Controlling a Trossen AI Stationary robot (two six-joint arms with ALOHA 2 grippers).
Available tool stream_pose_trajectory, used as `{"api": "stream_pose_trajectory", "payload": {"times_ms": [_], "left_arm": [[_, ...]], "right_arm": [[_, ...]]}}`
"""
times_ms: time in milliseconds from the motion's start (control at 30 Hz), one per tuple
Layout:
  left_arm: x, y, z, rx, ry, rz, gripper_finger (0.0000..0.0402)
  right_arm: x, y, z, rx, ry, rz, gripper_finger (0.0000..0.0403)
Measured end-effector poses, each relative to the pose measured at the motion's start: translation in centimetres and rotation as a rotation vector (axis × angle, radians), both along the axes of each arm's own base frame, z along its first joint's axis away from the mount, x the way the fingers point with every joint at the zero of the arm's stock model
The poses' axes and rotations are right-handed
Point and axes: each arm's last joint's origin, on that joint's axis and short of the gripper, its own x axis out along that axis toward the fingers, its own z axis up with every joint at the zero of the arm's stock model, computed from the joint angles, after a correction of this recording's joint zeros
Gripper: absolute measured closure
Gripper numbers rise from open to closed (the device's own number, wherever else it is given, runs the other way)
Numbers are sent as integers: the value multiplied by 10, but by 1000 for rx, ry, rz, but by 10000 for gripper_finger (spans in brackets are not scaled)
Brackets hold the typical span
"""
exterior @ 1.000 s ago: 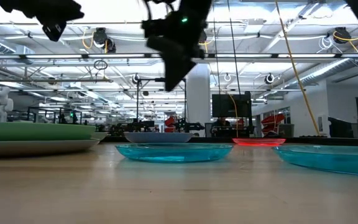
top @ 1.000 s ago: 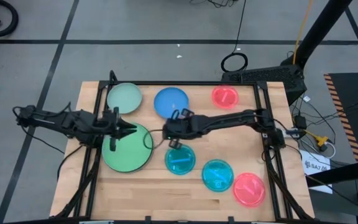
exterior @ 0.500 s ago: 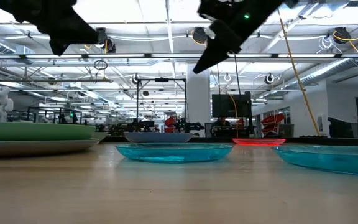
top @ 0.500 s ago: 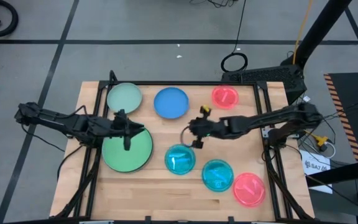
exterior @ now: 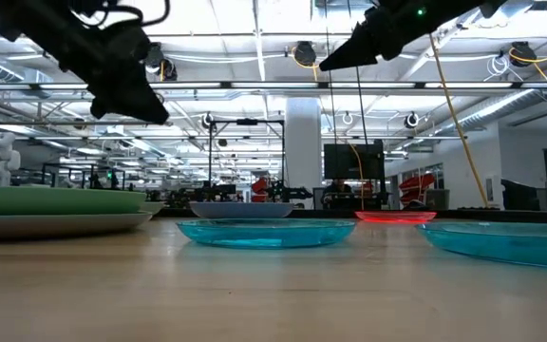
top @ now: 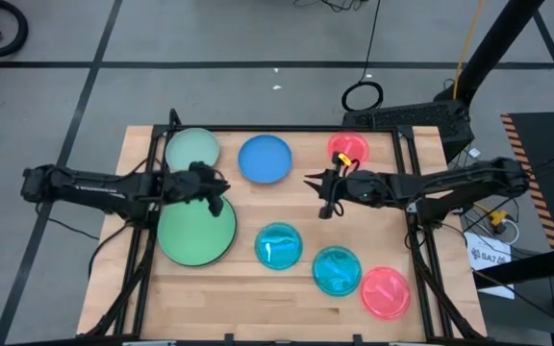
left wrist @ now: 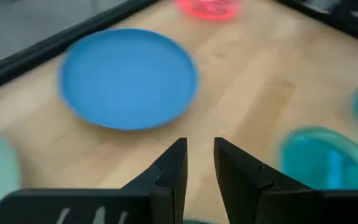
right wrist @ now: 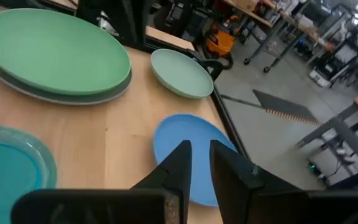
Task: Stack plastic plates
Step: Stack the blue plate on top of the green plate
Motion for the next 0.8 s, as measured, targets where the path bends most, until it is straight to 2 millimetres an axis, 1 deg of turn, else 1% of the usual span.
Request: {"api": "stream_pose_trajectory", "payload": {"times_ms": [100,267,367,500,633,733,800], "left_arm": [[2,16,9,2,40,79,316],[6,41,20,20,213,150,316],[8,54,20,0,343,146,316],[13,73,18,-81,471,180,316],[22,88,17,-104,627,107,316],[31,98,16,-83,685,57,316],[38,103,14,-40,718,-7,316]], "right_arm": [[-2,-1,2,-19,1,2,348],[-2,-7,-1,-36,39,-14,348],[-3,-12,-2,-44,54,-30,348],[-5,-18,1,-62,51,-47,348],[-12,-21,5,-69,68,-56,348],[-22,-21,8,-56,87,-63,348],[-27,-21,11,-34,88,-71,348]]}}
